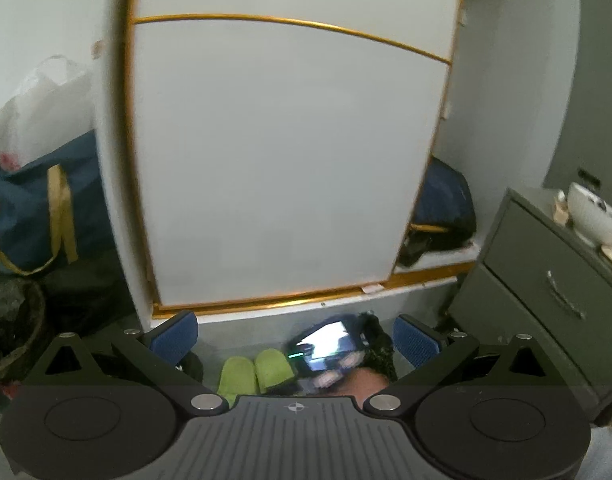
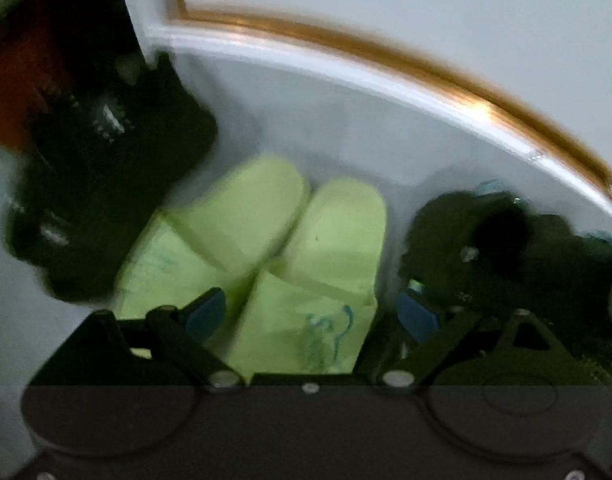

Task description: Organize scattered shoes

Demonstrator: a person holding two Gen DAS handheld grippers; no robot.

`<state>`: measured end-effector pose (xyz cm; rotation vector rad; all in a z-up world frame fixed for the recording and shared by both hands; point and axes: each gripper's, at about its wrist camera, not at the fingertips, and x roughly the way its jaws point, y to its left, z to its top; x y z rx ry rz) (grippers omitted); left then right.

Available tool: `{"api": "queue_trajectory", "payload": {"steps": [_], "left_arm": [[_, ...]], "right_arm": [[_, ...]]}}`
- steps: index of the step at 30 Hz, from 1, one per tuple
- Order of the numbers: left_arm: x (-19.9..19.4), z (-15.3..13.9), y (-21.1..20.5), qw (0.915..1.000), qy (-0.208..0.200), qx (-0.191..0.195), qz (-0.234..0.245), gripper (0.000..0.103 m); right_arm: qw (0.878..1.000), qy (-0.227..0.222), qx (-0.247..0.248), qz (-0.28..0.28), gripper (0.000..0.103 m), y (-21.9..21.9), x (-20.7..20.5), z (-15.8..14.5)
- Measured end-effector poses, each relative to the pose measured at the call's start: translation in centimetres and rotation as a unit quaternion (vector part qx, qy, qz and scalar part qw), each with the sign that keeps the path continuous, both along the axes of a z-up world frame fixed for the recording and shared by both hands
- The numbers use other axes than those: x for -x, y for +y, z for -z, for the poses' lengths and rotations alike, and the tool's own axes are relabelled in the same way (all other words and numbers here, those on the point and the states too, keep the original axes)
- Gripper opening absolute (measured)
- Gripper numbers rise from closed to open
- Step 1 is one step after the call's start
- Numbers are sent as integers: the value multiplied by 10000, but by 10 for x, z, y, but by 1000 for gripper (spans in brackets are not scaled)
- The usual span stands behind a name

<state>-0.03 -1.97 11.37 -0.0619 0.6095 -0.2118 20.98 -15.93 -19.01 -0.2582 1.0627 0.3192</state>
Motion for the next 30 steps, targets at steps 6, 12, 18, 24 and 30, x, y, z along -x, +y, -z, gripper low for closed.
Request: {"api": "queue_trajectory", "payload": {"steps": [6, 12, 18, 24, 30], "left_arm": [[-9, 21, 75, 9910, 604, -26, -1193, 103], [-25, 55, 75, 9776, 1349, -395, -1566, 103], [-45, 87, 27, 9751, 1716, -646, -1246, 103], [-49, 102, -6, 9579, 1977, -1436, -1510, 103], [-45, 100, -16, 9601, 2122, -1422, -1140, 103]], "right_arm": [[9788, -890, -459, 1786, 103, -50, 116, -185], [9724, -233, -835, 2164, 103, -60, 152, -198], [9863, 47, -160, 1644, 103, -43, 150, -171], [9886, 105, -446, 1432, 103, -45, 157, -179], [9896, 34, -42, 1435, 103, -54, 166, -185]]}}
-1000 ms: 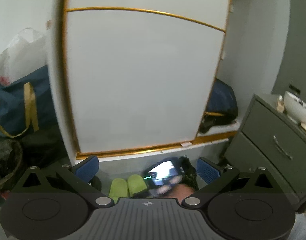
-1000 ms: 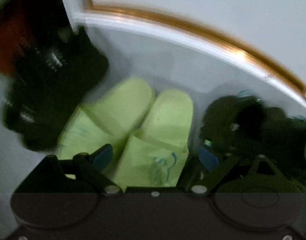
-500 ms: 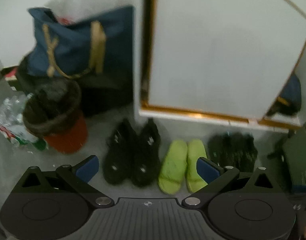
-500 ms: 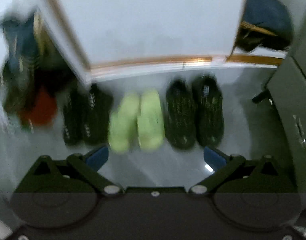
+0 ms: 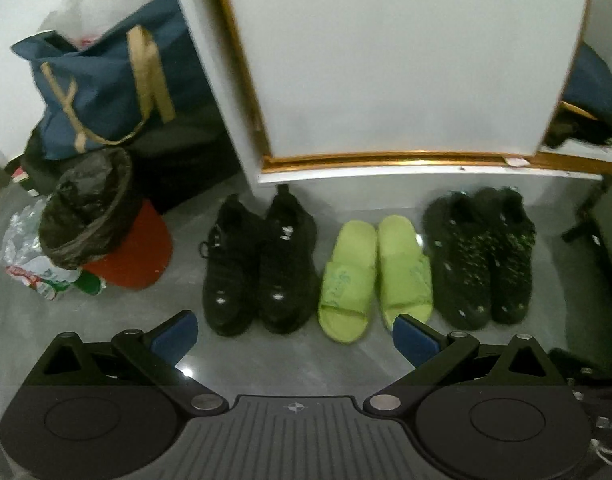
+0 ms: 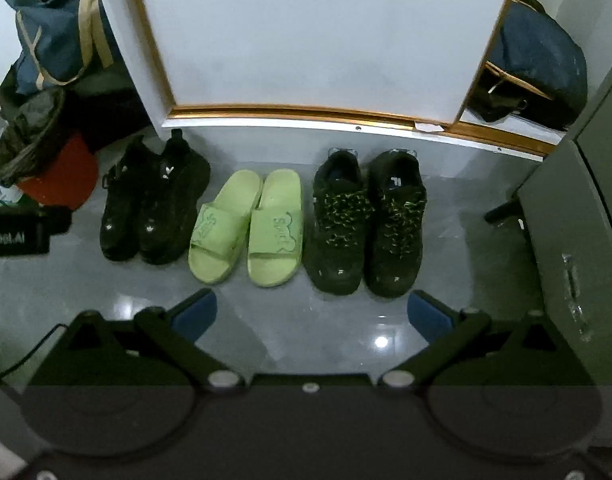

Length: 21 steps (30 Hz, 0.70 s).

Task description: Organize scattered shoes

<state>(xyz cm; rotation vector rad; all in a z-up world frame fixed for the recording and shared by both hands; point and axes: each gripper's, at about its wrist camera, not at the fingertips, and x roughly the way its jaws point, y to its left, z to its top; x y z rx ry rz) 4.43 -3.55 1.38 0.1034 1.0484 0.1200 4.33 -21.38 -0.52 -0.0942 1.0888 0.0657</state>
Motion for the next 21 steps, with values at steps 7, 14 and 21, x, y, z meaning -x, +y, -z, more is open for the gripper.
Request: {"api": "queue_trajectory", "payload": {"steps": [7, 14, 21], "left_arm": [[-2, 5, -6, 9996, 165, 73, 225, 103], [-3, 11, -14, 9986, 302, 156, 401, 103], [-5, 14, -14, 9986, 329, 55, 410, 102]], "right_arm": [[9995, 252, 172, -73, 103, 3, 0, 14], [9993, 344, 139, -79, 103, 3, 5, 19], [9995, 296, 68, -88, 103, 5, 8, 17]]}}
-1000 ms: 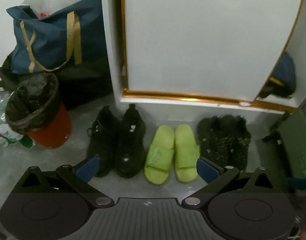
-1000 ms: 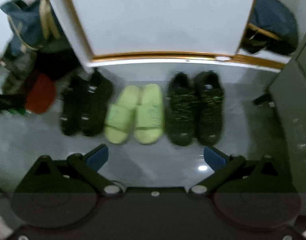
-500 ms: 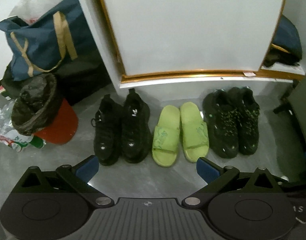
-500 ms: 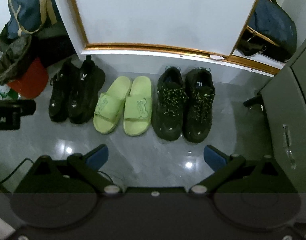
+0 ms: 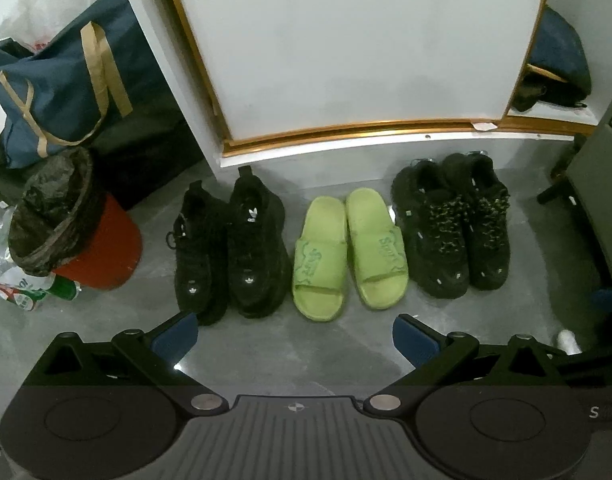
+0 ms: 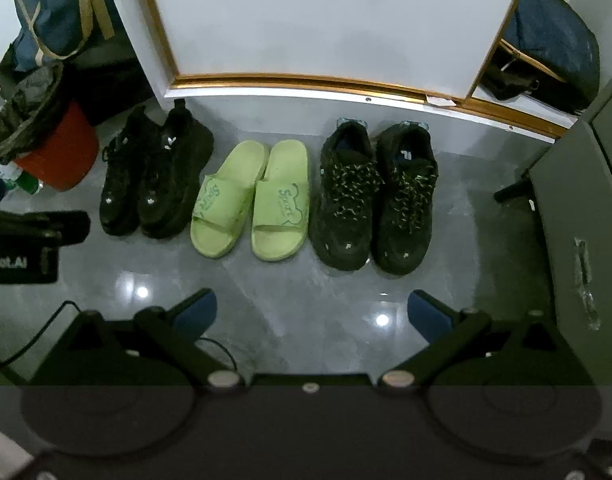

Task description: Organize scattered shoes

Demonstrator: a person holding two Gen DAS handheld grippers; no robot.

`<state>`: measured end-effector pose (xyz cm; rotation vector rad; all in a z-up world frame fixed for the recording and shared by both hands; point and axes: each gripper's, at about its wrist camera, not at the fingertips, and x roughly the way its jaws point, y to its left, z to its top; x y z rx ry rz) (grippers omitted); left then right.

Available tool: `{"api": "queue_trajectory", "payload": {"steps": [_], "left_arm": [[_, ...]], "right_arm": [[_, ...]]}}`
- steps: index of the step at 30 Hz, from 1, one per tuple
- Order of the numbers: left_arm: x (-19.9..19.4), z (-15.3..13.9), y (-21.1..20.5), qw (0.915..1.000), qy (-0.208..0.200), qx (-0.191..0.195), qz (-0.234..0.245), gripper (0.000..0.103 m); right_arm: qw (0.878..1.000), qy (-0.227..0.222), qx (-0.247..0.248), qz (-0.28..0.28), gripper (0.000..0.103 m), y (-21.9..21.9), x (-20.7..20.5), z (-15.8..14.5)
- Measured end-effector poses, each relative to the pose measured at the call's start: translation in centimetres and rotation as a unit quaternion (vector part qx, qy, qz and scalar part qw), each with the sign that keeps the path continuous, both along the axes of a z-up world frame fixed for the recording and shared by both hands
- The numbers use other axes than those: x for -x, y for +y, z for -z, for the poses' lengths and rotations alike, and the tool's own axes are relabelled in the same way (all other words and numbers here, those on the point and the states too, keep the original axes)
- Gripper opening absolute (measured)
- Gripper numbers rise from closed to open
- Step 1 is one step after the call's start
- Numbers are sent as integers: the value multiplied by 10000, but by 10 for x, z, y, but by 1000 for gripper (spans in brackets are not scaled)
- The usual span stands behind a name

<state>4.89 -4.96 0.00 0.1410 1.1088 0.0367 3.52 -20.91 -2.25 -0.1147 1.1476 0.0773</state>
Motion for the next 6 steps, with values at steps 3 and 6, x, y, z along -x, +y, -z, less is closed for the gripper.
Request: {"api": "queue_trajectory", "payload": {"steps": [3, 6], "left_arm": [[-1, 1, 0, 10000, 18, -3, 19, 101], [-1, 2, 0, 10000, 25, -56, 45, 100]], "right_arm": [[10000, -7, 19, -25, 103, 2, 1, 0], [10000, -4, 23, -47, 103, 3, 2, -1]]}}
